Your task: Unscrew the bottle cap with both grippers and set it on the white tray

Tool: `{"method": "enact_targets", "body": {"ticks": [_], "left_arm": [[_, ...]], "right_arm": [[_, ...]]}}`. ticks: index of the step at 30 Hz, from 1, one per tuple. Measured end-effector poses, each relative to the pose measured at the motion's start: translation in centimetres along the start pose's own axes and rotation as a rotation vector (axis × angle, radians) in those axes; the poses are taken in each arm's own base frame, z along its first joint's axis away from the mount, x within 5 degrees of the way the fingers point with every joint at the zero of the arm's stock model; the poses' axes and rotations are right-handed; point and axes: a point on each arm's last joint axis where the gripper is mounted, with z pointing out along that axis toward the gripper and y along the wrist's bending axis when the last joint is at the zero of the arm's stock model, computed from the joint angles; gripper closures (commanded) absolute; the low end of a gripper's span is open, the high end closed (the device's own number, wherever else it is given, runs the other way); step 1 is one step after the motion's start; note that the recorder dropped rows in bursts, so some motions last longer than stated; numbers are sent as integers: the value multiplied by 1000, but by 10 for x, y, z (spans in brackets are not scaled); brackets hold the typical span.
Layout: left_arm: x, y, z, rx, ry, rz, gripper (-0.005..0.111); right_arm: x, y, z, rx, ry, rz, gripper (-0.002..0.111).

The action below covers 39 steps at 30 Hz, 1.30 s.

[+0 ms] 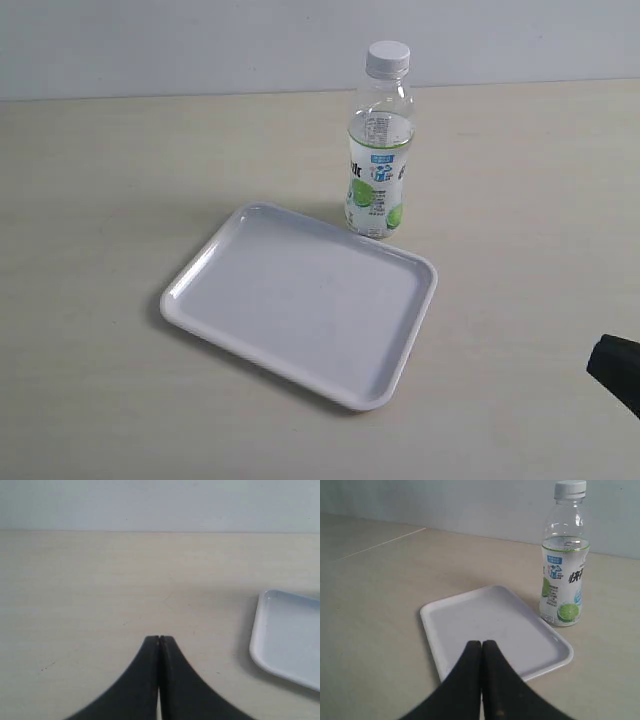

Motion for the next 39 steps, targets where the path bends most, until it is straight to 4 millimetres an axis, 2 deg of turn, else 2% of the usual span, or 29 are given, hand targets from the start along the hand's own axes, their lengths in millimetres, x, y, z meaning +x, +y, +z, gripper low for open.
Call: {"method": "enact_targets", "body": {"ticks": [4,6,12,15,17,19,23,31,34,37,39], "left_arm": [[0,0,0,0,0,0,107],[0,0,0,0,0,0,107],[0,0,0,0,0,0,107],[0,0,0,0,0,0,107],[0,0,0,0,0,0,107],[0,0,0,0,0,0,107],[0,0,0,0,0,0,107],[0,0,0,0,0,0,107],[0,0,0,0,0,0,107],[0,0,0,0,0,0,107],[0,0,0,0,0,0,107]], "right_arm": [[-1,0,0,5,-8,-37,108],[-12,-1,-1,18,-127,-56,108],[-40,-4,-9,29,-460,49,108],[-57,-8,-21,76,-684,51,108],[-64,-15,-28,136,-799,102,108],[-66,-26,-30,224,-840,229,108],[-58,-40,-14,378,-698,334,108],[-47,-37,43,414,-291,52,108],[-33,-37,71,403,-84,-40,108],[-15,-39,90,396,69,-101,108],[-6,-33,100,319,129,-151,108]]}}
